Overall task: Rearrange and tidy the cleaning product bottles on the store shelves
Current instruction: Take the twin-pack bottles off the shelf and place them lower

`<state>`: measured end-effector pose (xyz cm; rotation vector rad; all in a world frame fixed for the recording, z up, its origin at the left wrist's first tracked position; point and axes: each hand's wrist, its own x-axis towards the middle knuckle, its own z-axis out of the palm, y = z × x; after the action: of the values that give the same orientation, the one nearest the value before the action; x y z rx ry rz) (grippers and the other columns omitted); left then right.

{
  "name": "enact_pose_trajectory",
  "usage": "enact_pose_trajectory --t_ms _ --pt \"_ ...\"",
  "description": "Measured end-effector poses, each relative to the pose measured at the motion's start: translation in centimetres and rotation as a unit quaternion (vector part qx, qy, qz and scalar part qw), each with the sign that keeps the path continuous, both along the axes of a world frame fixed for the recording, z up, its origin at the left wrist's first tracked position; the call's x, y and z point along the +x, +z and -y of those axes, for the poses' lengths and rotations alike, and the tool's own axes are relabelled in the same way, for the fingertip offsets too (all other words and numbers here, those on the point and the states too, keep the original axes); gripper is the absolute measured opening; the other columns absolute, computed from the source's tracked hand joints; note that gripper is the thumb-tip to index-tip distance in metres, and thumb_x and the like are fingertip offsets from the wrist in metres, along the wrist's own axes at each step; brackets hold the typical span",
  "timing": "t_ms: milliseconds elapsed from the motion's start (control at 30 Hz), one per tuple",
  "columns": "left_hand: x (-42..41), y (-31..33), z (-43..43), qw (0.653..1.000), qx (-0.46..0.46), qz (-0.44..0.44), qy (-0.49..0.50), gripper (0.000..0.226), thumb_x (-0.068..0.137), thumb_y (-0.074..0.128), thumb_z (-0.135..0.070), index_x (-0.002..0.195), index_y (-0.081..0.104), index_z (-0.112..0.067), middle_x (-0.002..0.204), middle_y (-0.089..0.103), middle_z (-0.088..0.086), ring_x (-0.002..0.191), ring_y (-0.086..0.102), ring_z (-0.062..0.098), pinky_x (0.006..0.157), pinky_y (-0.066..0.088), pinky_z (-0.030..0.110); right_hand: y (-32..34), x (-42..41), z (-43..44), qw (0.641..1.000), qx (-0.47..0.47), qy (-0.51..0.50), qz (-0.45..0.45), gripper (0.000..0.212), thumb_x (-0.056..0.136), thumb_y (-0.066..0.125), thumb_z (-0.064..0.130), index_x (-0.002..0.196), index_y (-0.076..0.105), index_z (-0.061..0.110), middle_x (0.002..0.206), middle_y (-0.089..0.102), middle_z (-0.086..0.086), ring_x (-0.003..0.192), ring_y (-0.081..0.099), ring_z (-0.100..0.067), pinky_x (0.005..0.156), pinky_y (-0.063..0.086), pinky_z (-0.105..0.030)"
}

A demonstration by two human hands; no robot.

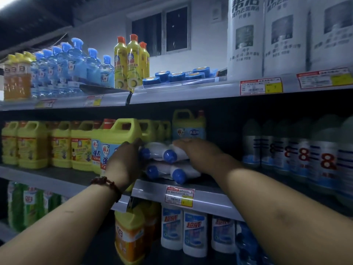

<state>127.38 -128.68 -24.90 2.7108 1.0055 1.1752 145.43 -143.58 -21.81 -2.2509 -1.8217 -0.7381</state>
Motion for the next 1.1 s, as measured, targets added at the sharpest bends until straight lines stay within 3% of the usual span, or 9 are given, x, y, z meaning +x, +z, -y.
enact_pose_trajectory --t_ms 133,300,433,533,633,767,867,967,1100 --pt "-1.0 -1.0 0.1 0.998 0.055 0.012 -0.001 0.039 0.091 0.066 -0.043 0.123 0.046 -0.036 0.111 0.046 0.000 0.093 0.056 0.024 0.066 0.050 0.039 -0.9 0.5 0.9 0.997 0.017 0.022 -0.068 0.073 0.088 0.061 0.012 0.151 0.031 0.032 0.154 0.036 -0.001 0.135 0.039 -0.030 0.113 0.033 -0.042" --pt "-2.9 -1.9 0.8 0.988 0.139 0.036 -0.050 0.047 0.086 0.072 -0.040 0.127 0.050 -0.029 0.126 0.044 0.004 0.098 0.058 0.027 0.061 0.055 0.039 -1.8 0.1 3.0 0.985 0.065 0.093 -0.132 0.068 0.083 0.063 0.012 0.144 0.042 0.035 0.145 0.044 0.005 0.128 0.044 -0.028 0.110 0.037 -0.043" --pt "-4.7 -2.2 2.5 0.978 0.147 0.050 -0.141 0.049 0.087 0.069 -0.045 0.127 0.050 -0.024 0.128 0.049 -0.002 0.096 0.060 0.018 0.064 0.056 0.034 -1.7 -0.9 5.9 0.978 0.088 0.139 -0.127 0.066 0.074 0.058 0.006 0.133 0.051 0.034 0.133 0.052 0.008 0.122 0.047 -0.020 0.105 0.040 -0.039" --pt "-5.7 -2.7 3.5 0.968 0.171 0.020 -0.182 0.053 0.087 0.064 -0.053 0.129 0.050 -0.024 0.127 0.054 -0.004 0.092 0.062 0.014 0.067 0.057 0.032 -2.3 -1.3 8.2 0.979 0.103 0.150 -0.096 0.073 0.071 0.057 0.002 0.136 0.051 0.033 0.138 0.051 0.010 0.123 0.044 -0.013 0.105 0.037 -0.030" --pt "-5.0 -3.0 4.2 0.973 0.138 0.027 -0.185 0.058 0.085 0.070 -0.050 0.133 0.049 -0.026 0.126 0.060 -0.004 0.089 0.065 0.012 0.071 0.057 0.030 -3.1 -1.1 9.4 0.977 0.119 0.158 -0.078 0.077 0.073 0.057 0.001 0.141 0.047 0.036 0.146 0.046 0.013 0.125 0.040 -0.007 0.106 0.032 -0.024" --pt "-2.6 -2.5 4.0 0.977 0.123 0.055 -0.165 0.056 0.083 0.077 -0.032 0.134 0.053 -0.029 0.128 0.064 0.001 0.105 0.066 0.024 0.082 0.059 0.042 -3.8 0.8 8.1 0.979 0.132 0.132 -0.077 0.073 0.082 0.067 0.009 0.147 0.041 0.034 0.153 0.040 0.012 0.139 0.037 -0.010 0.115 0.033 -0.034" --pt "-1.6 -2.6 3.5 0.971 0.114 0.093 -0.187 0.053 0.081 0.079 -0.025 0.131 0.062 -0.023 0.120 0.069 0.003 0.106 0.067 0.025 0.088 0.054 0.036 -4.7 2.1 6.6 0.970 0.160 0.141 -0.115 0.065 0.086 0.072 0.016 0.145 0.048 0.029 0.152 0.044 0.009 0.141 0.037 -0.010 0.116 0.032 -0.037" --pt "-1.1 -3.1 3.7 0.968 0.095 0.131 -0.193 0.052 0.081 0.082 -0.017 0.130 0.064 -0.021 0.119 0.070 0.001 0.104 0.063 0.016 0.088 0.047 0.027 -5.1 2.2 6.3 0.958 0.192 0.165 -0.137 0.062 0.085 0.073 0.010 0.142 0.054 0.025 0.149 0.049 0.005 0.138 0.041 -0.010 0.116 0.033 -0.035" --pt "-2.2 -2.1 4.3 0.973 0.078 0.116 -0.182 0.046 0.082 0.080 -0.018 0.126 0.064 -0.020 0.111 0.071 0.002 0.095 0.066 0.017 0.077 0.056 0.036 -4.0 0.3 8.1 0.938 0.228 0.199 -0.169 0.052 0.083 0.072 0.003 0.128 0.061 0.025 0.128 0.062 0.006 0.115 0.058 -0.013 0.097 0.047 -0.031"
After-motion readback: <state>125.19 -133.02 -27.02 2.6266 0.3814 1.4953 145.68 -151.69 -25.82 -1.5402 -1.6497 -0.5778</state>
